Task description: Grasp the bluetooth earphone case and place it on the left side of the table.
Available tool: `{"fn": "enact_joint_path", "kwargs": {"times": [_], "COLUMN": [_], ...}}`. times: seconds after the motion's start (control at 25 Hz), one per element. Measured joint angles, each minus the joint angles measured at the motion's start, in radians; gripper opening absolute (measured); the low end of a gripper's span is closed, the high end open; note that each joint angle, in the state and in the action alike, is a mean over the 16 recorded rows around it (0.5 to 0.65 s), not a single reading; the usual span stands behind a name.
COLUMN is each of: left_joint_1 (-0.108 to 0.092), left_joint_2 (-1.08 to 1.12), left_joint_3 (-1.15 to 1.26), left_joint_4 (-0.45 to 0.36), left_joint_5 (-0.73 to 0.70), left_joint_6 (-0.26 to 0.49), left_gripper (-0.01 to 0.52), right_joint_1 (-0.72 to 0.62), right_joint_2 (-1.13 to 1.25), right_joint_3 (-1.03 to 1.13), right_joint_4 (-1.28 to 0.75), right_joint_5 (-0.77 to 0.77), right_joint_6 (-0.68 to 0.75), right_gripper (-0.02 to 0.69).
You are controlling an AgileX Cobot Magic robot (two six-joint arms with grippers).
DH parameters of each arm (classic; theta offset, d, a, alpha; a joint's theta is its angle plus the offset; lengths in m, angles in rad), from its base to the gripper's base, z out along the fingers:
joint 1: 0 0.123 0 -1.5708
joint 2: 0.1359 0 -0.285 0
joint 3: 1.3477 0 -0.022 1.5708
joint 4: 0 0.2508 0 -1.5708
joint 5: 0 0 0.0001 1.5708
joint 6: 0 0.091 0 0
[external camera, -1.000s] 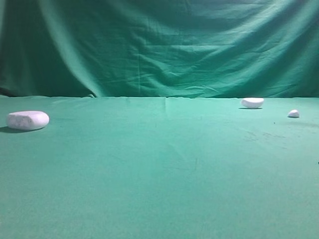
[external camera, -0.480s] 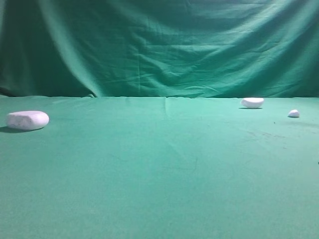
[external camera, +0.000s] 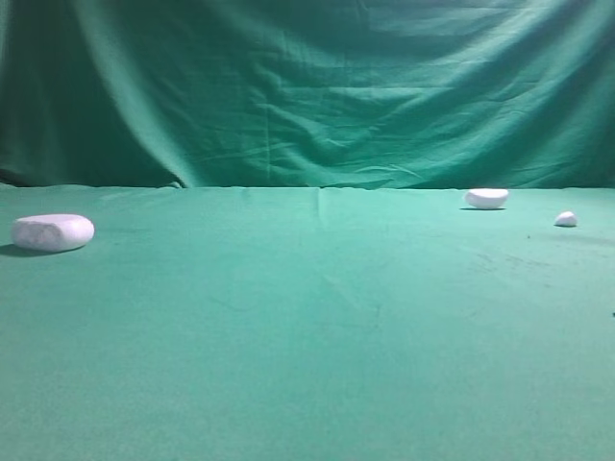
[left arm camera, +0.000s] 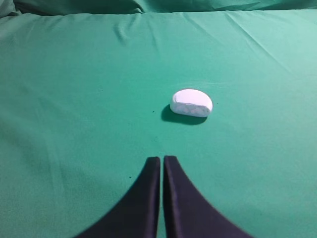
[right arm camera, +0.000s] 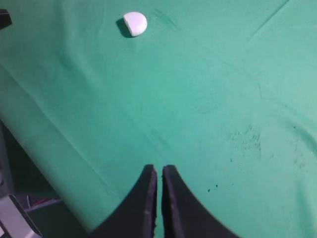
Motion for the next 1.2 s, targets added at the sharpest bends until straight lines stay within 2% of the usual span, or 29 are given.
{"fn": "enact_joint_path", "kwargs": {"times": [0.32, 0.72, 0.96, 1.2], "left_joint_1": [0.0, 0.0, 0.0, 0.0], "left_joint_2": [0.0, 0.0, 0.0, 0.0], "left_joint_3": [0.0, 0.0, 0.0, 0.0], "left_joint_4": [0.0, 0.0, 0.0, 0.0], "left_joint_5": [0.0, 0.0, 0.0, 0.0], "left_joint_6": [0.0, 0.0, 0.0, 0.0], "left_gripper": [0.0, 0.0, 0.0, 0.0], "right_joint_1": [-0.119, -0.469, -0.653, -0.747], "right_joint_2": [-0.291, -0.615, -0.714, -0.754], "right_joint_3": [0.308, 0.731, 0.911, 0.997], "right_joint_4": [-0.018, -0.02, -0.004, 0.007], "right_joint_5": [-0.256, -0.625, -0.712, -0.714], "right_joint_6": [-0.004, 0.026, 0.059, 0.08], "right_gripper": [0.0, 0.0, 0.0, 0.0]}}
